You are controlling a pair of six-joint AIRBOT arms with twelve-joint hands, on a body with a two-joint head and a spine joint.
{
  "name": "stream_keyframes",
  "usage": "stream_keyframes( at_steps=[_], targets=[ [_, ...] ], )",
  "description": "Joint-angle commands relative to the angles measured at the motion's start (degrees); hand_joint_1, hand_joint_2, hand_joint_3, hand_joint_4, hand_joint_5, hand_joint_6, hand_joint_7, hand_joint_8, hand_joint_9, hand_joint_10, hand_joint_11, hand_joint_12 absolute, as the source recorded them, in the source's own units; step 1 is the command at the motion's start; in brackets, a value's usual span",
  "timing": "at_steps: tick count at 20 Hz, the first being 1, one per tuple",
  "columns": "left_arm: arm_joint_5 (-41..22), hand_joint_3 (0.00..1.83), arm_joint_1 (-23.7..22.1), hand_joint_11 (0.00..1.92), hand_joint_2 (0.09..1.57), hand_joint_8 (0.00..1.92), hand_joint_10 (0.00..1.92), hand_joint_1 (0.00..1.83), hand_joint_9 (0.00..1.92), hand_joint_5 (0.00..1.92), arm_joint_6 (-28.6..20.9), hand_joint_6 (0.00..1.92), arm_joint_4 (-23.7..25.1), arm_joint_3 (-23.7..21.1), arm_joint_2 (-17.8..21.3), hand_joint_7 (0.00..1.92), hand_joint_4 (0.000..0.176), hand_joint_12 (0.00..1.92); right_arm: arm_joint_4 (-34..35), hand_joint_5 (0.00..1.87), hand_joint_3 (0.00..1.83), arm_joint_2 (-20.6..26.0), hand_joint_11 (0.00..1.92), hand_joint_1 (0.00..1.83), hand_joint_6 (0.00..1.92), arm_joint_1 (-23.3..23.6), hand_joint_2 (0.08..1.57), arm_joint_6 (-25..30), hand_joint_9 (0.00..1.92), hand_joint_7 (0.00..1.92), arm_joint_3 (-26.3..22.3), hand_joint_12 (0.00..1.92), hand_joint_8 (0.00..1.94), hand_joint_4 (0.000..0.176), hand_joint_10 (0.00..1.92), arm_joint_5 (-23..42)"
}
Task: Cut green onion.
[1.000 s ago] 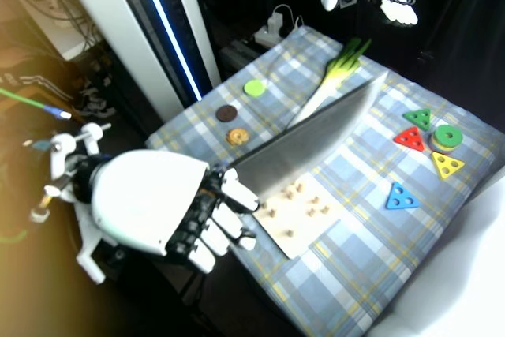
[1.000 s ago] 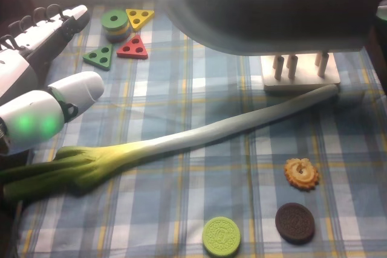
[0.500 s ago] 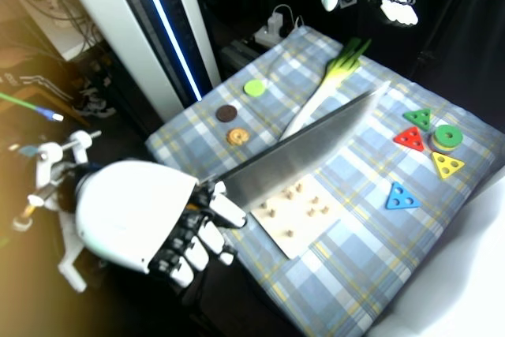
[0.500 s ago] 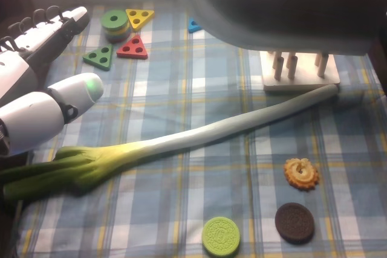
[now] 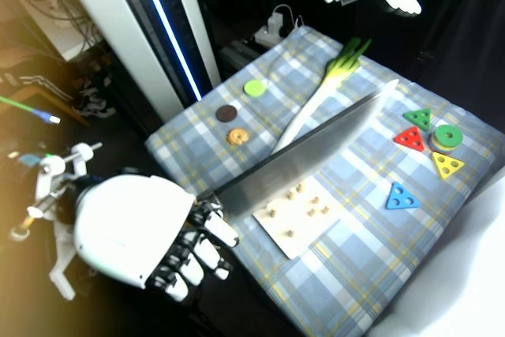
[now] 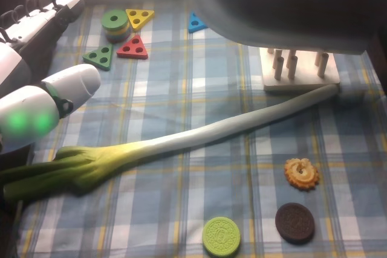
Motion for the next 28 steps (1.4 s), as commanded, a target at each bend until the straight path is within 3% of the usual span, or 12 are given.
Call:
stream_keyframes(
  at_steps=[1,5,10,13,18,19,20,23,26,27,28],
  targets=[
    [-7.0,0.0,-0.2,0.0,1.4,0.0,0.0,0.0,0.0,0.0,-0.2,0.0,1.3,0.0,0.4,0.0,0.0,0.0,1.1,0.85,0.0,0.3,1.39,0.49,1.92,1.0,1.43,-0.1,1.3,1.15,0.5,1.92,1.94,0.111,1.92,5.6],
    [-7.0,0.0,0.0,0.0,1.41,0.0,0.0,0.0,0.0,0.0,-0.2,0.0,1.1,0.0,0.4,0.0,0.0,0.0,1.0,0.86,0.0,0.3,1.4,0.44,1.92,1.3,1.44,-0.1,1.31,1.18,0.2,1.92,1.94,0.149,1.92,5.7],
    [-7.0,0.01,0.2,0.0,1.42,0.0,0.0,0.0,0.0,0.0,-0.2,0.0,0.9,0.0,0.4,0.0,0.0,0.0,1.0,0.82,0.0,0.9,1.39,0.5,1.92,1.3,1.44,-0.1,1.29,1.14,-0.9,1.92,1.94,0.163,1.92,6.2],
    [-7.0,0.01,0.2,0.0,1.43,0.0,0.0,0.0,0.0,0.0,-0.2,0.0,0.7,0.0,0.4,0.0,0.0,0.0,0.9,0.93,0.0,1.5,1.44,0.55,1.92,1.3,1.45,0.6,1.34,1.21,-1.4,1.92,1.94,0.171,1.92,7.1],
    [-7.0,0.0,0.3,0.0,1.42,0.0,0.0,0.0,0.0,0.02,-0.2,0.01,0.7,-0.1,0.4,0.0,0.0,0.0,0.6,0.89,0.0,1.3,1.45,0.53,1.92,1.3,1.46,0.6,1.34,1.19,-1.3,1.92,1.94,0.144,1.92,6.3],
    [-7.0,0.01,0.3,0.0,1.42,0.0,0.0,0.0,0.0,0.02,-0.2,0.01,0.7,-0.1,0.4,0.0,0.0,0.0,0.6,0.88,0.0,0.8,1.43,0.54,1.92,1.3,1.46,0.6,1.33,1.18,-1.1,1.92,1.94,0.092,1.92,6.0],
    [-7.0,0.0,0.3,0.0,1.42,0.0,0.0,0.0,0.0,0.03,-0.2,0.01,0.7,-0.1,0.4,0.0,0.0,0.0,0.6,0.9,0.0,0.4,1.41,0.52,1.92,1.3,1.46,0.6,1.31,1.18,-0.8,1.92,1.94,0.077,1.92,5.7],
    [-6.8,0.0,0.4,0.0,1.42,0.0,0.0,0.0,0.0,0.02,-0.2,0.0,0.8,-0.2,0.4,0.0,0.0,0.0,0.8,0.97,0.0,-1.1,1.48,0.38,1.92,1.3,1.44,1.5,1.41,1.29,0.9,1.92,1.94,0.068,1.92,4.0],
    [-6.7,0.0,0.4,0.0,1.41,0.0,0.0,0.0,0.0,0.0,-0.2,0.0,0.9,-0.2,0.4,0.0,0.0,0.0,1.8,0.9,0.0,-2.7,1.42,0.4,1.92,1.3,1.45,1.5,1.33,1.19,2.8,1.92,1.94,0.058,1.92,1.5],
    [-6.7,0.0,0.4,0.0,1.41,0.0,0.0,0.0,0.0,0.01,-0.2,0.0,1.0,-0.2,0.3,0.0,0.0,0.0,2.0,0.86,0.0,-3.0,1.38,0.44,1.92,1.3,1.45,1.5,1.28,1.14,3.2,1.92,1.94,0.058,1.92,0.9],
    [-6.7,0.0,0.4,0.0,1.42,0.0,0.0,0.0,0.0,0.02,-0.2,0.01,1.0,-0.2,0.3,0.0,0.0,0.0,2.0,0.82,0.0,-3.4,1.31,0.42,1.92,1.3,1.45,1.5,1.21,1.07,3.9,1.92,1.94,0.069,1.92,-0.5]
  ],
)
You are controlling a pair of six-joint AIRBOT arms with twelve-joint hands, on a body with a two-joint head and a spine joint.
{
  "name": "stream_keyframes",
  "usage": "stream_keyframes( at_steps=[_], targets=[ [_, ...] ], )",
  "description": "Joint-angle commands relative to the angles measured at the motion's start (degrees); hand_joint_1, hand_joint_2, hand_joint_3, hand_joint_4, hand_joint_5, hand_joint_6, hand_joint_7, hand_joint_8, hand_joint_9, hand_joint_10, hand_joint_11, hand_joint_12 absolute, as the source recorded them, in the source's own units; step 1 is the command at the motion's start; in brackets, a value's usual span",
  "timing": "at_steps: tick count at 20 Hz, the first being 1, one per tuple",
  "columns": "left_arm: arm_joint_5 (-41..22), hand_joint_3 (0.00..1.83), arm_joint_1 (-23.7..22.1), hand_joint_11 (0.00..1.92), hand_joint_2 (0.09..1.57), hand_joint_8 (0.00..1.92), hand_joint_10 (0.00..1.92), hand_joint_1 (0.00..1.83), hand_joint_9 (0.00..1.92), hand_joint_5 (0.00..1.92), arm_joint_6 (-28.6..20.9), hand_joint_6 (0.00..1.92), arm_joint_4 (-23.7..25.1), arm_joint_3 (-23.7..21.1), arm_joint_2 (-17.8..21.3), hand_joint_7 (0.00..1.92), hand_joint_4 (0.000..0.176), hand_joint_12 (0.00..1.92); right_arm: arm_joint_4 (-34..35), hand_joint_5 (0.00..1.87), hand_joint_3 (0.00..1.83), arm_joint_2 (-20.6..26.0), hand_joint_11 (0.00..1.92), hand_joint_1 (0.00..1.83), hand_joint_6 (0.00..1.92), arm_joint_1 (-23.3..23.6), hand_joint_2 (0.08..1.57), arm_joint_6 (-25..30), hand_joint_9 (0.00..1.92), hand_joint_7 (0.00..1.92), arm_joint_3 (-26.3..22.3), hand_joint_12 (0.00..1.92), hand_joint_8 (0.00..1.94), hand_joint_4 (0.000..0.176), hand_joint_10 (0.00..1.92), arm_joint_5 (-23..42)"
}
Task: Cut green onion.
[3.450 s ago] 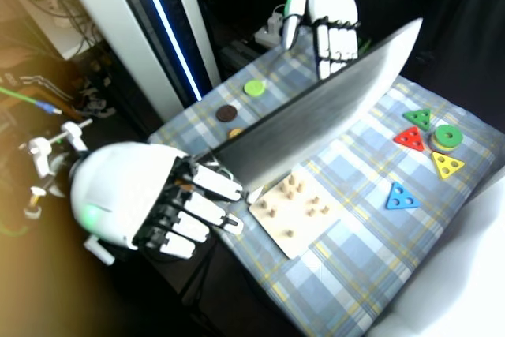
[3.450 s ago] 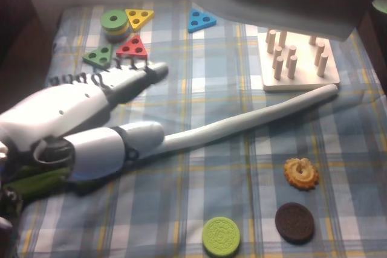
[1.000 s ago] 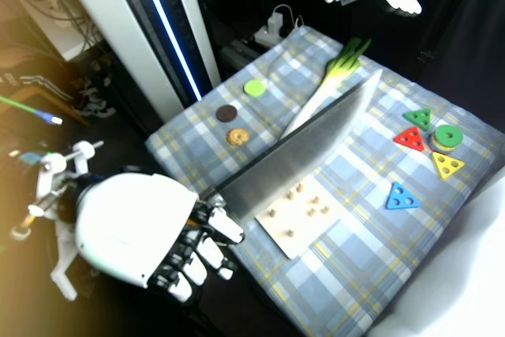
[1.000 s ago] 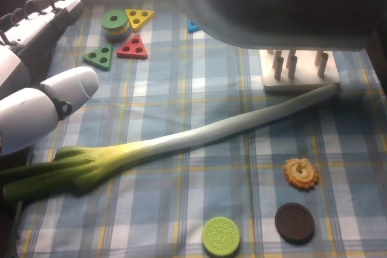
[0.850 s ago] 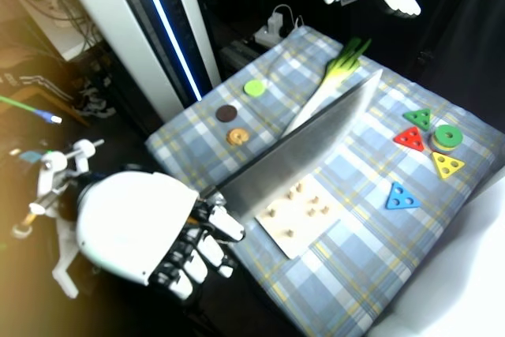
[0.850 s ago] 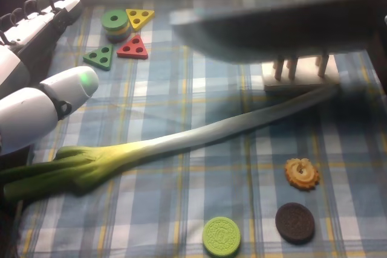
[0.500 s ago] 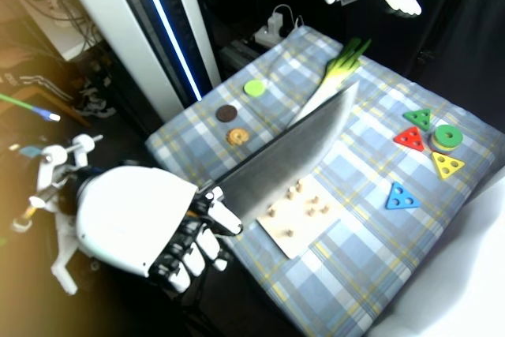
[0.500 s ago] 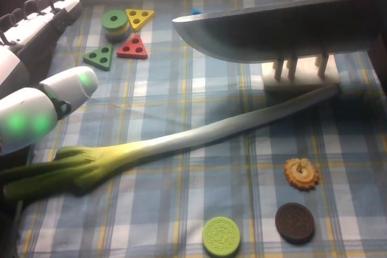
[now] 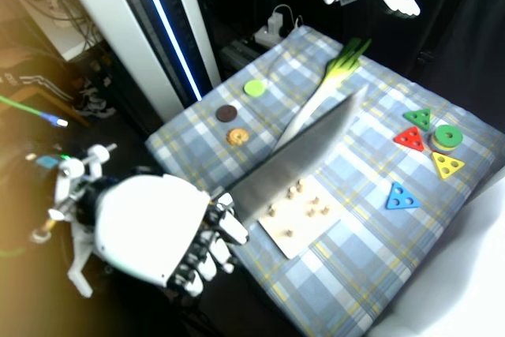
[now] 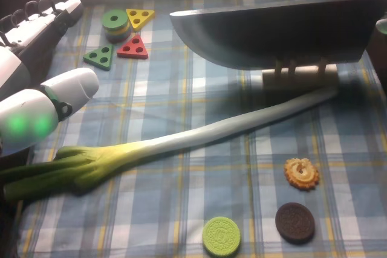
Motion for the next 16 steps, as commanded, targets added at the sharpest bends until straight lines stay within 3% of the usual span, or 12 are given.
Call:
stream_keyframes(
  at_steps=[1,2,3,4,5,6,7,8,9,11,13,16],
  targets=[
    [-6.7,0.0,-0.3,0.0,1.41,0.0,0.0,0.0,0.0,0.03,-0.2,0.01,1.4,-0.1,0.3,0.0,0.0,0.0,1.7,0.81,0.0,0.5,1.27,0.44,1.92,1.0,1.45,-0.1,1.18,1.05,1.0,1.92,1.94,0.077,1.92,3.5],
    [-6.7,0.0,-0.3,0.0,1.41,0.0,0.0,0.0,0.0,0.02,-0.2,0.01,1.4,-0.1,0.3,0.0,0.0,0.0,1.6,0.81,0.0,0.3,1.26,0.44,1.85,0.9,1.46,-0.1,1.17,1.03,1.4,1.92,1.94,0.011,1.92,2.5],
    [-6.7,0.0,-0.3,0.0,1.41,0.0,0.0,0.0,0.0,0.03,-0.2,0.01,1.4,-0.1,0.3,0.0,0.0,0.0,1.6,0.76,0.0,0.2,0.99,0.41,1.37,0.8,1.44,-0.1,0.93,0.84,1.7,1.92,1.69,0.0,1.92,2.0],
    [-6.7,0.0,-0.3,0.0,1.4,0.0,0.0,0.0,0.0,0.02,-0.2,0.01,1.4,-0.1,0.3,0.0,0.0,0.0,1.6,0.77,0.0,0.2,0.77,0.44,0.94,0.8,1.43,-0.1,0.79,0.77,1.7,1.83,1.41,0.0,1.71,1.8],
    [-6.7,0.0,-0.3,0.0,1.4,0.0,0.0,0.0,0.0,0.02,-0.2,0.01,1.4,-0.1,0.3,0.0,0.0,0.0,1.6,0.6,0.0,0.2,0.58,0.7,1.47,0.8,1.37,-0.1,0.65,0.66,1.6,1.48,0.85,0.115,1.23,1.8],
    [-6.6,0.0,-0.3,0.0,1.4,0.0,0.0,0.0,0.0,0.03,-0.2,0.01,1.4,-0.1,0.2,0.0,0.0,0.0,1.6,0.41,0.0,0.3,0.24,0.54,0.59,0.8,1.36,-0.1,0.47,0.55,1.6,1.22,0.37,0.042,0.66,1.8],
    [-6.6,0.0,-0.3,0.0,1.4,0.0,0.0,0.0,0.0,0.03,-0.2,0.01,1.4,-0.1,0.2,0.0,0.0,0.0,1.6,0.37,0.0,0.5,0.14,0.52,0.16,0.8,1.34,0.0,0.48,0.55,1.6,1.12,0.14,0.032,0.37,1.8],
    [-6.6,0.0,-0.3,0.0,1.4,0.0,0.0,0.0,0.0,0.02,-0.2,0.0,1.4,0.0,0.1,0.0,0.0,0.0,1.6,0.25,0.0,0.6,0.03,0.61,0.03,0.8,1.27,0.2,0.41,0.45,1.5,0.87,0.03,0.066,0.14,1.8],
    [-6.6,0.0,-0.3,0.0,1.4,0.0,0.0,0.0,0.0,0.03,-0.2,0.01,1.4,0.0,0.1,0.0,0.0,0.0,1.6,0.12,0.0,0.9,0.0,0.66,0.01,0.8,1.18,0.5,0.29,0.31,1.3,0.55,0.01,0.108,0.04,1.8],
    [-6.8,0.0,-0.3,0.0,1.4,0.0,0.0,0.0,0.0,0.03,-0.2,0.0,1.4,0.0,0.1,0.0,0.0,0.0,1.6,0.01,0.0,1.7,0.0,0.73,0.0,0.8,1.07,0.5,0.11,0.14,0.3,0.07,0.0,0.169,0.0,2.0],
    [-7.2,0.0,-0.3,0.0,1.39,0.0,0.0,0.0,0.0,0.02,-0.2,0.0,1.3,0.1,0.1,0.0,0.0,0.0,1.6,0.0,0.0,2.4,0.0,0.74,0.0,0.8,0.95,0.5,0.01,0.05,-0.4,0.0,0.0,0.176,0.0,3.2],
    [-8.6,0.0,-0.3,0.0,1.38,0.0,0.0,0.0,0.0,0.0,-1.9,0.0,1.6,0.4,0.7,0.0,0.0,0.0,1.6,0.0,0.0,4.6,0.0,0.79,0.0,0.8,0.9,0.5,0.0,0.0,-2.4,0.0,0.0,0.176,0.0,5.8]
  ],
)
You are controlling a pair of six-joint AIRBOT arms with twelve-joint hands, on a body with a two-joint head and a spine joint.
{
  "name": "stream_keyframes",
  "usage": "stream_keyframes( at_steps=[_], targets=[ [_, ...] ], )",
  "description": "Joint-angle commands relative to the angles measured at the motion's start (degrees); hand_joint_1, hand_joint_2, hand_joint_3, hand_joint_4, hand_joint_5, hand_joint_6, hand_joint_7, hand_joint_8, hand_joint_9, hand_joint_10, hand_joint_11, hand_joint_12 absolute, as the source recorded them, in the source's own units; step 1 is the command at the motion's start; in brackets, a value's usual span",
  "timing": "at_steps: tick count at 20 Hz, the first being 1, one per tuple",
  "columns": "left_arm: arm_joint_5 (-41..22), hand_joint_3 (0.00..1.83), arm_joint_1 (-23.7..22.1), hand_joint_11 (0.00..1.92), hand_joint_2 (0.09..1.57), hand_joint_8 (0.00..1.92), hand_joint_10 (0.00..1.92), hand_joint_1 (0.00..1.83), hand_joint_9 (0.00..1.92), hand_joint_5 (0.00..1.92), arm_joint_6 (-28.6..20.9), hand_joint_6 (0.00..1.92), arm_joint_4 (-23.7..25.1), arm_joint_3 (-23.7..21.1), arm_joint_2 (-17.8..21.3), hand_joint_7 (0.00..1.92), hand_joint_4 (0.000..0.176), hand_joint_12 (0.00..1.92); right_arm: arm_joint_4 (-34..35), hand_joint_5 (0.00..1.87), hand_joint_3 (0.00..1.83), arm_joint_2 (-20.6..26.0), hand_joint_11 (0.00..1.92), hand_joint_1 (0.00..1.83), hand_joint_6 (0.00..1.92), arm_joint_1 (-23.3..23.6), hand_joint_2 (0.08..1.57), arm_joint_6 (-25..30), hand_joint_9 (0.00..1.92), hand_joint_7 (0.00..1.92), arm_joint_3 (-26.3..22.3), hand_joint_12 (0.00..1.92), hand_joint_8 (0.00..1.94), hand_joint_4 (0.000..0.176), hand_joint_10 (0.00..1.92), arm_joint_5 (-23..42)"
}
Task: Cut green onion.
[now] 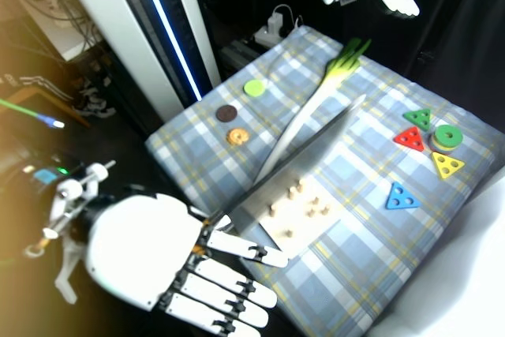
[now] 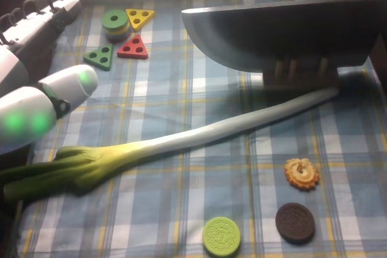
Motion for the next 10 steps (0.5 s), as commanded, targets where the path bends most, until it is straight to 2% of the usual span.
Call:
stream_keyframes(
  at_steps=[1,3,4,5,7,8,10],
  targets=[
    [-8.3,0.0,-0.3,0.0,1.4,0.0,0.0,0.0,0.0,0.0,-1.4,0.0,1.7,0.4,0.9,0.0,0.0,0.0,1.2,0.0,0.0,1.5,0.0,0.8,0.0,0.8,0.89,0.1,0.0,0.0,-0.4,0.0,0.0,0.176,0.0,8.4],
    [-10.7,0.01,0.5,0.0,1.41,0.0,0.0,0.0,0.0,0.0,-5.5,0.0,3.0,0.7,2.4,0.0,0.0,0.0,1.2,0.0,0.0,3.4,0.0,0.83,0.0,0.9,0.93,0.1,0.0,0.0,-2.4,0.0,0.0,0.176,0.0,11.8],
    [-14.5,0.0,1.0,0.0,1.41,0.01,0.01,0.0,0.03,0.01,-10.2,0.0,3.9,1.4,4.0,0.02,0.0,0.0,1.6,0.0,0.01,6.5,0.0,0.79,0.0,0.9,0.95,0.1,0.0,0.0,-5.3,0.0,0.0,0.176,0.0,16.8],
    [-14.9,0.0,1.0,0.0,1.41,0.01,0.01,0.0,0.03,0.01,-10.6,0.0,3.9,1.5,4.1,0.02,0.0,0.0,1.6,0.0,0.01,6.7,0.0,0.79,0.0,0.9,0.95,0.1,0.0,0.0,-5.5,0.0,0.0,0.176,0.0,17.2],
    [-19.0,0.0,1.3,0.0,1.41,0.0,0.0,0.0,0.01,0.01,-15.9,0.0,4.5,2.9,5.1,0.0,0.0,0.0,2.8,0.0,0.01,9.2,0.0,0.87,0.0,0.5,0.98,-0.1,0.0,0.0,-8.5,0.0,0.0,0.176,0.0,23.5],
    [-20.7,0.01,1.7,0.0,1.42,0.0,0.0,0.0,0.01,0.02,-18.4,0.01,4.7,3.5,5.2,0.0,0.0,0.0,3.9,0.0,0.0,9.8,0.0,0.9,0.0,-0.4,0.95,-0.7,0.0,0.0,-9.7,0.0,0.0,0.176,0.0,26.5],
    [-24.9,0.0,3.1,0.0,1.39,0.0,0.0,0.05,0.0,0.0,-30.0,0.0,5.7,6.5,5.1,0.0,0.0,0.0,6.5,0.0,0.02,12.0,0.0,0.8,0.0,-4.0,1.01,-2.8,0.0,0.0,-14.0,0.0,0.0,0.176,0.0,35.2]
  ],
)
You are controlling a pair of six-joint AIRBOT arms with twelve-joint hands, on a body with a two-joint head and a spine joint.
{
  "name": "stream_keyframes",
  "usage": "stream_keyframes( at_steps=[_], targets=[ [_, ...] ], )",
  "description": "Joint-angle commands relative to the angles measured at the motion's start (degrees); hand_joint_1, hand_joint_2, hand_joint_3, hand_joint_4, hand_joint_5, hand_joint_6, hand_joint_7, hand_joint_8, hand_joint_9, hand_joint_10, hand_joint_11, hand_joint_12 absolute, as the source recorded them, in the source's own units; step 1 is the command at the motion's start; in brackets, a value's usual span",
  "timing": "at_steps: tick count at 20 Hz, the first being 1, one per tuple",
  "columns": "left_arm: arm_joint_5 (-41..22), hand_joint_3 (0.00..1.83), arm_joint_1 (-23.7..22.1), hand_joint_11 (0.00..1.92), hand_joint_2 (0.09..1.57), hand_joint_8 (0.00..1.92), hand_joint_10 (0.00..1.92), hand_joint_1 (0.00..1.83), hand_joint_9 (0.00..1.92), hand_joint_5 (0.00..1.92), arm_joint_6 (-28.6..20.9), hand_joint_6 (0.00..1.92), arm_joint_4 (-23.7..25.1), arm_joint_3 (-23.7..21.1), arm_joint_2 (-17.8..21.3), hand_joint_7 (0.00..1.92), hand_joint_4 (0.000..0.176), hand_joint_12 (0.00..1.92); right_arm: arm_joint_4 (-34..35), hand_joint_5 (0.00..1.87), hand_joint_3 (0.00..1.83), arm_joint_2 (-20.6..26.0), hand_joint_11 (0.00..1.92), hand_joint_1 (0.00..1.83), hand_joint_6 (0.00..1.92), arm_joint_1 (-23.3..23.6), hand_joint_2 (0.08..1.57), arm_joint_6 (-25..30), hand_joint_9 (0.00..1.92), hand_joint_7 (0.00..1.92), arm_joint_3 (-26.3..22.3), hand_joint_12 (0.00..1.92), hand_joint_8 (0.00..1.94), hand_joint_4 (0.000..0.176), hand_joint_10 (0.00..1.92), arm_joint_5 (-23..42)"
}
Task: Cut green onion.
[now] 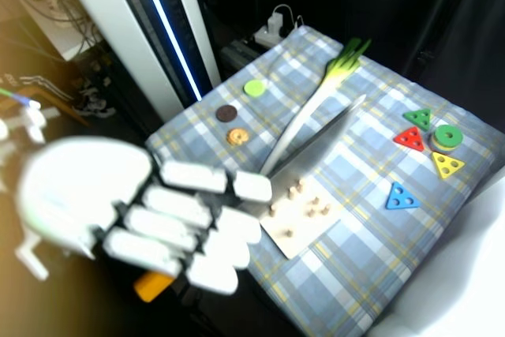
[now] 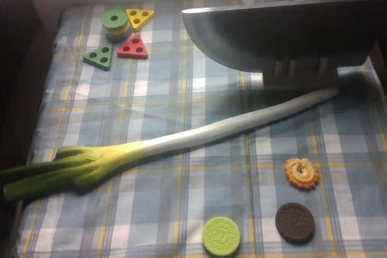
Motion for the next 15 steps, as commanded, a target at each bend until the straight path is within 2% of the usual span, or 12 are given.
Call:
stream_keyframes(
  at_steps=[1,2,5,7,8,9,10,11,12,13,14,15],
  targets=[
    [-10.1,0.0,0.1,0.0,1.34,0.0,0.0,0.06,0.0,0.02,-3.8,0.01,0.3,0.9,-0.3,0.0,0.0,0.0,2.8,0.0,0.01,0.5,0.0,0.78,0.0,-1.1,1.0,-1.1,0.0,0.0,-1.0,0.0,0.0,0.176,0.0,12.3],
    [-12.4,0.0,0.7,0.0,1.32,0.0,0.0,0.12,0.0,0.03,-9.1,0.01,0.4,2.3,-1.2,0.0,0.0,0.0,5.5,0.0,0.0,0.5,0.0,0.82,0.0,-6.4,0.98,-2.6,0.0,0.0,-3.0,0.0,0.0,0.176,0.0,18.7],
    [-13.9,0.0,1.4,0.0,1.31,0.0,0.0,0.23,0.0,0.0,-15.0,0.0,1.0,3.9,-2.5,0.0,0.0,0.0,13.6,0.0,0.0,-1.4,0.0,0.86,0.0,-20.2,0.98,-2.7,0.0,0.01,-5.0,0.0,0.0,0.176,0.0,36.5],
    [-14.0,0.0,0.8,0.0,1.21,0.0,0.0,0.31,0.0,0.0,-18.1,0.0,1.9,4.8,-3.6,0.0,0.0,0.0,17.1,0.27,0.0,-2.6,0.0,0.84,0.02,-26.4,0.99,-0.1,0.0,0.08,-5.4,0.0,0.0,0.176,0.0,45.3],
    [-14.0,0.0,0.3,0.0,1.25,0.01,0.0,0.28,0.0,0.02,-20.5,0.01,2.3,5.6,-4.3,0.03,0.0,0.0,17.3,0.23,0.01,-2.7,0.0,0.9,0.0,-28.4,1.02,1.2,0.0,0.05,-5.4,0.0,0.0,0.174,0.0,47.6],
    [-14.0,0.0,-0.2,0.0,1.23,0.0,0.0,0.28,0.0,0.07,-22.6,0.01,2.7,6.3,-5.0,0.06,0.0,0.0,16.7,0.28,0.02,-2.5,0.0,0.92,0.01,-29.2,1.14,1.6,0.0,0.06,-5.5,0.0,0.0,0.114,0.0,48.1],
    [-14.0,0.03,-1.3,0.0,1.33,0.01,0.0,0.09,0.0,0.13,-24.4,0.02,3.7,6.9,-5.5,0.09,0.0,0.0,16.1,0.3,0.01,-2.4,0.0,0.81,0.0,-29.6,1.22,1.6,0.04,0.11,-5.9,0.0,0.01,0.052,0.0,48.7],
    [-14.0,0.01,-3.3,0.0,1.43,0.02,0.03,0.02,0.12,0.21,-24.8,0.04,5.2,7.1,-5.8,0.19,0.0,0.0,15.7,0.05,0.0,-2.3,0.0,0.9,0.0,-29.8,1.17,1.6,0.0,0.02,-6.1,0.0,0.0,0.039,0.0,50.7],
    [-14.0,0.01,-5.3,0.0,1.43,0.02,0.03,0.02,0.12,0.21,-24.7,0.04,7.0,7.1,-5.9,0.19,0.0,0.0,16.0,0.05,0.0,-2.0,0.0,0.9,0.0,-29.9,1.17,1.6,0.0,0.02,-6.3,0.0,0.0,0.039,0.0,51.7],
    [-14.0,0.02,-7.5,0.05,1.5,0.01,0.03,0.16,0.18,0.38,-24.3,0.1,8.6,7.4,-6.1,0.22,0.0,0.03,15.9,0.19,0.0,-2.0,0.0,0.91,0.02,-29.7,1.18,1.6,0.08,0.1,-6.2,0.0,0.01,0.0,0.01,51.8],
    [-14.0,0.0,-9.3,0.01,1.42,0.02,0.05,0.41,0.37,0.55,-23.5,0.09,9.7,7.7,-6.5,0.41,0.0,0.6,15.5,0.08,0.0,-2.3,0.0,0.79,0.01,-28.7,1.15,1.6,0.07,0.04,-6.0,0.0,0.0,0.021,0.0,51.8],
    [-14.0,0.0,-10.9,0.01,1.4,0.01,0.03,0.28,0.41,0.52,-23.1,0.05,10.5,7.9,-7.0,0.34,0.0,1.03,14.7,0.21,0.0,-2.5,0.03,0.85,0.02,-28.1,1.17,1.6,0.06,0.06,-6.2,0.02,0.0,0.041,0.0,51.8]
  ],
)
